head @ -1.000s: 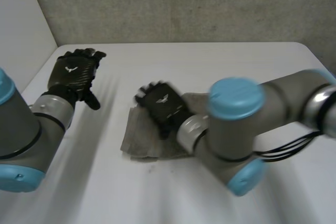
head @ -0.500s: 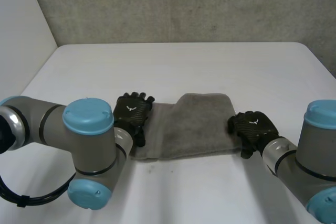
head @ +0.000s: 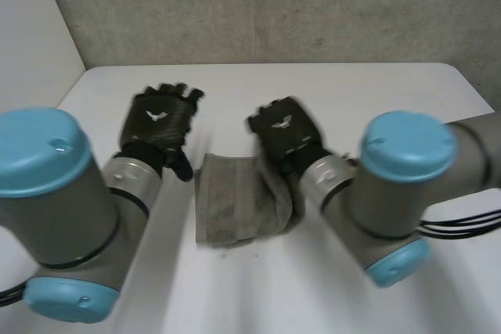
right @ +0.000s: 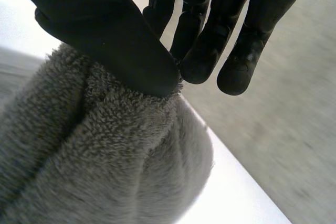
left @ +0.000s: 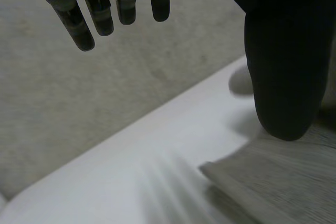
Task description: Fold the towel.
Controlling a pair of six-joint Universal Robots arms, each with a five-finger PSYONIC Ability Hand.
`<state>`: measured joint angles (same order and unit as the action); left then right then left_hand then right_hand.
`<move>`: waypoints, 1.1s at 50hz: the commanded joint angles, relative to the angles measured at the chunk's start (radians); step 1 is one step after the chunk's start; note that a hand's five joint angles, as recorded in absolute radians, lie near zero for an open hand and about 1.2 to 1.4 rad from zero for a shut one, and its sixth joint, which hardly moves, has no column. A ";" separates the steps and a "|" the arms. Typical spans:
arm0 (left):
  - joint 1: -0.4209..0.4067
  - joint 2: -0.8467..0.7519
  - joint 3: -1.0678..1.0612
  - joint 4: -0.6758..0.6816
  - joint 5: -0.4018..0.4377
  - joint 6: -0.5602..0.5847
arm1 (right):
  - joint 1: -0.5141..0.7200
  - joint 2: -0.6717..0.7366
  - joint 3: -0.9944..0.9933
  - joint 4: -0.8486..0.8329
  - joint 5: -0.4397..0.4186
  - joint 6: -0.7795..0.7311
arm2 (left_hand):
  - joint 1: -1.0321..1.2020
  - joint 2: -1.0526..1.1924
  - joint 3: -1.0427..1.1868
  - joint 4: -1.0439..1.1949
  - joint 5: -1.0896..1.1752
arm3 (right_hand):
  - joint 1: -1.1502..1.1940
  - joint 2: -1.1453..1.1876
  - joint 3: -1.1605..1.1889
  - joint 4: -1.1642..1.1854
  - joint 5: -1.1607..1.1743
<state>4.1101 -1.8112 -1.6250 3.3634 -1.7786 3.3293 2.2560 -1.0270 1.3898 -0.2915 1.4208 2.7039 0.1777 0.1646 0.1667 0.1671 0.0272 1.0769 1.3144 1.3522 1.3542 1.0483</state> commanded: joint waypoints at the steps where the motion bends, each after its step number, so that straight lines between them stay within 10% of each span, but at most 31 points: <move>1: 0.096 0.108 -0.064 0.004 -0.018 0.004 | 0.128 0.143 -0.069 0.075 -0.095 -0.085 | -0.003 0.010 0.008 0.007 -0.027 | 0.319 0.082 0.044 0.042 0.173; 8: 0.118 0.118 -0.072 0.013 -0.010 0.001 | 0.128 0.148 -0.054 0.080 -0.212 -0.075 | -0.003 0.010 0.008 0.007 -0.027 | 0.106 -0.131 -0.169 -0.171 -0.040; 12: 0.119 0.101 -0.049 0.022 -0.010 -0.001 | 0.094 0.053 -0.023 0.071 -0.191 0.009 | -0.003 0.010 0.008 0.007 -0.027 | -0.902 -1.140 -1.178 -1.180 -1.048; 26: -0.048 -0.226 0.175 0.047 0.090 -0.007 | -0.262 -0.177 0.176 0.109 -0.066 0.511 | 0.021 0.034 0.032 0.032 -0.003 | -0.902 -1.140 -1.178 -1.180 -1.048; 42: -0.097 -0.385 0.232 0.011 0.134 -0.080 | -0.271 -0.038 0.003 0.311 -0.128 0.504 | 0.027 0.040 0.038 0.038 0.003 | -0.902 -1.140 -1.178 -1.180 -1.048; 55: -0.057 -0.387 0.171 -0.062 -0.039 -0.077 | -0.135 0.123 -0.164 0.339 -0.151 0.464 | 0.021 0.034 0.032 0.032 -0.003 | -0.902 -1.140 -1.178 -1.180 -1.048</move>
<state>4.0436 -2.1983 -1.4274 3.3187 -1.7360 3.2505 2.0625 -0.9866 1.2989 0.0441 1.2681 3.1837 0.1778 0.1738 0.1715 0.1734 0.0272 0.2944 0.2604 0.2350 0.2516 0.0858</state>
